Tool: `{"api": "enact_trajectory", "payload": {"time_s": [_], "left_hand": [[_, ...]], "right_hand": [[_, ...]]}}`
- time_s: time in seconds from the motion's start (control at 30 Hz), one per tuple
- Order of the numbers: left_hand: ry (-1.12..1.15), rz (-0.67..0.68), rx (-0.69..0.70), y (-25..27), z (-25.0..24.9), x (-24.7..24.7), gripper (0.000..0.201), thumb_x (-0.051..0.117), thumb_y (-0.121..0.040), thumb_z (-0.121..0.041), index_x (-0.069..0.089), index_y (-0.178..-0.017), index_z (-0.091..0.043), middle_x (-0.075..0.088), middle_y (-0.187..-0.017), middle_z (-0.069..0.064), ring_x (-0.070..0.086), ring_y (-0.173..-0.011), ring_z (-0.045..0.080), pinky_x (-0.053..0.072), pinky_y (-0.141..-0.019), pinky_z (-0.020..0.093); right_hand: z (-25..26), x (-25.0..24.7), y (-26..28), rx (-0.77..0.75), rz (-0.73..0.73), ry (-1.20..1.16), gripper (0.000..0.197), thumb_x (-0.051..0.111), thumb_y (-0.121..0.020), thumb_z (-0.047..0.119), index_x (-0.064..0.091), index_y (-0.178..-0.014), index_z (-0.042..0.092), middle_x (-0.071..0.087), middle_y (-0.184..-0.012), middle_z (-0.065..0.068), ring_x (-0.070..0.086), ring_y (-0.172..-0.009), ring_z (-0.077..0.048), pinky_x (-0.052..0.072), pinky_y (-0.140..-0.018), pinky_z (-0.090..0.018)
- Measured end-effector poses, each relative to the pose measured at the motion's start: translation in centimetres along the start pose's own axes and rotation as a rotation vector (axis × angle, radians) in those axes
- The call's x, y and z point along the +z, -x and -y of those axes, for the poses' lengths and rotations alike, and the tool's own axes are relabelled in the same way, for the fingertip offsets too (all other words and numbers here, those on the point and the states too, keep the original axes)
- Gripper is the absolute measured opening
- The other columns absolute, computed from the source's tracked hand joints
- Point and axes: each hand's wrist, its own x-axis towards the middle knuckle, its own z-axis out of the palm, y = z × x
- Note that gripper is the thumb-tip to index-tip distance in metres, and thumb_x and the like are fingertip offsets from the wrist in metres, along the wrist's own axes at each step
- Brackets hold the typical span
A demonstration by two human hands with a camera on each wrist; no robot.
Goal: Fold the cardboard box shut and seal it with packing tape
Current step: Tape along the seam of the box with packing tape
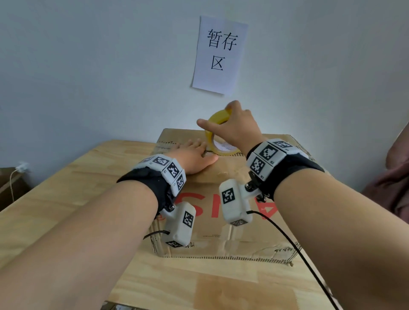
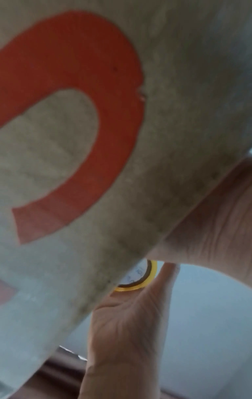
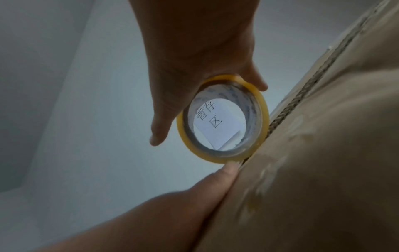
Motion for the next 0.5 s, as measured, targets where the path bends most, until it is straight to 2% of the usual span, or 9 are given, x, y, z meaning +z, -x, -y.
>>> {"api": "enact_trajectory", "payload": {"time_s": [0.1, 0.17, 0.27, 0.37, 0.5], "left_hand": [[0.000, 0.014, -0.012, 0.0, -0.1, -0.1, 0.074, 0.016, -0.096, -0.059, 0.004, -0.152, -0.012, -0.001, -0.160, 0.006, -0.002, -0.147, 0.019, 0.003, -0.119, 0.041], [-0.003, 0.033, -0.017, 0.1, -0.4, -0.2, 0.075, 0.017, -0.096, -0.059, 0.002, -0.152, -0.011, -0.003, -0.160, 0.007, -0.002, -0.147, 0.019, 0.004, -0.119, 0.039], [-0.002, 0.060, -0.016, 0.4, -0.7, -0.7, 0.074, 0.018, -0.097, -0.057, 0.001, -0.152, -0.011, -0.005, -0.160, 0.006, -0.001, -0.147, 0.019, 0.005, -0.119, 0.038], [0.018, 0.079, 0.006, 0.8, -0.6, -1.0, 0.070, 0.019, -0.099, -0.052, 0.000, -0.152, -0.011, -0.006, -0.160, 0.006, -0.001, -0.147, 0.019, 0.005, -0.119, 0.037], [0.019, 0.081, 0.013, 0.4, -0.2, -0.9, 0.070, 0.019, -0.099, -0.053, 0.000, -0.152, -0.011, -0.005, -0.160, 0.006, -0.001, -0.147, 0.018, 0.004, -0.120, 0.039]], "right_hand": [[-1.3, -1.1, -0.7, 0.113, -0.039, -0.074, 0.084, 0.067, -0.071, 0.067, 0.037, -0.128, 0.013, 0.050, -0.105, -0.001, 0.050, -0.091, -0.020, 0.042, -0.069, -0.031], [-1.8, -1.6, -0.8, 0.166, -0.058, -0.154, 0.078, 0.069, -0.075, 0.059, 0.037, -0.127, 0.011, 0.047, -0.104, -0.001, 0.048, -0.091, -0.019, 0.039, -0.063, -0.028], [-1.5, -1.7, -0.9, 0.162, -0.080, -0.212, 0.071, 0.070, -0.074, 0.052, 0.037, -0.123, 0.012, 0.047, -0.109, -0.003, 0.050, -0.090, -0.019, 0.035, -0.053, -0.025], [-1.1, -2.5, -1.0, 0.154, -0.087, -0.202, 0.066, 0.070, -0.073, 0.051, 0.037, -0.115, 0.013, 0.048, -0.112, -0.006, 0.050, -0.089, -0.020, 0.037, -0.055, -0.027], [-2.4, -3.4, -0.6, 0.142, -0.089, -0.030, 0.071, 0.069, -0.072, 0.052, 0.037, -0.123, 0.012, 0.042, -0.118, -0.008, 0.051, -0.093, -0.026, 0.045, -0.069, -0.036]]}}
